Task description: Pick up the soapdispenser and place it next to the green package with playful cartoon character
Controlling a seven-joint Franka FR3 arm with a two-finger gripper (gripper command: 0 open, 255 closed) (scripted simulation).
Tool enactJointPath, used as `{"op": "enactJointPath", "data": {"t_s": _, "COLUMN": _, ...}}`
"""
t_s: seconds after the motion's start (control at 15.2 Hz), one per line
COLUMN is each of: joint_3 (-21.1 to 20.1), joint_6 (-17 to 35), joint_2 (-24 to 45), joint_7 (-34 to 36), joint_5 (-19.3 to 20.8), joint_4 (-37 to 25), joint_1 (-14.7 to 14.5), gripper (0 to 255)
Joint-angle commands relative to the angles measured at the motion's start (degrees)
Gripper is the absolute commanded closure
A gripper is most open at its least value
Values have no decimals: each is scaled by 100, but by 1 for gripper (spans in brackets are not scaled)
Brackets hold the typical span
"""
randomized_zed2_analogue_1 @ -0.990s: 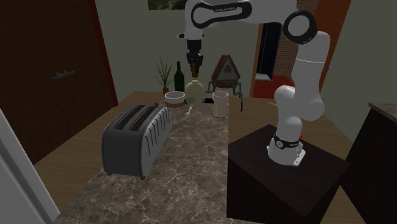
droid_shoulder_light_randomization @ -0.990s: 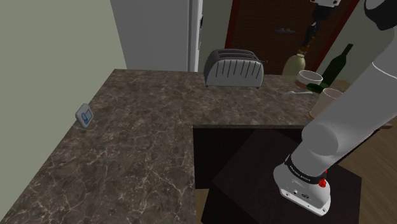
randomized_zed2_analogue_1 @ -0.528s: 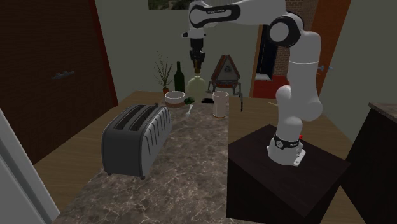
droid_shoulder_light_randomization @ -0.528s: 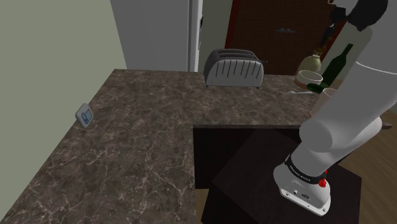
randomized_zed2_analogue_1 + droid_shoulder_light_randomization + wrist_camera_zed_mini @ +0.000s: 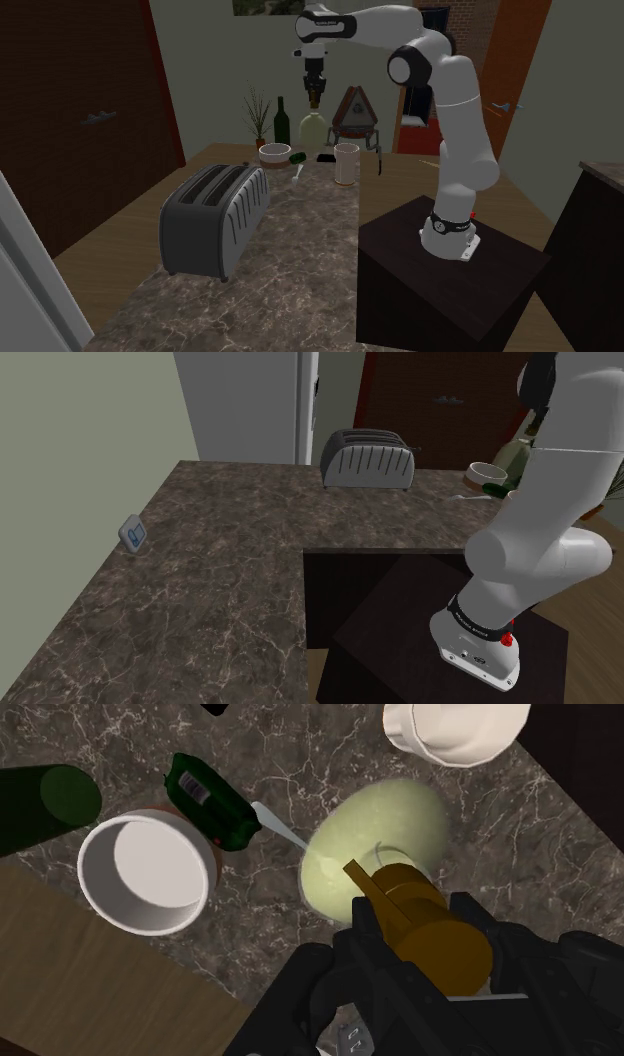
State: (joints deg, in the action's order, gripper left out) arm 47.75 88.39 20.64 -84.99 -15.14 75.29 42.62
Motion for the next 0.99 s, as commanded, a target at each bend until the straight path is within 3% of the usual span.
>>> {"op": "enactJointPath", "data": {"t_s": 0.0, "joint_3": -32, "joint_6": -292, "joint_2": 534, "joint_7": -382, "joint_5": -372, "joint_4": -710, "joint_1": 609, "gripper": 255}}
{"op": "enactJointPath", "data": {"t_s": 0.92, "joint_3": -33, "joint_6": 913, "joint_2": 324, "joint_7": -422, "joint_5": -241, "joint_4": 713, "joint_1": 212, "gripper": 255}}
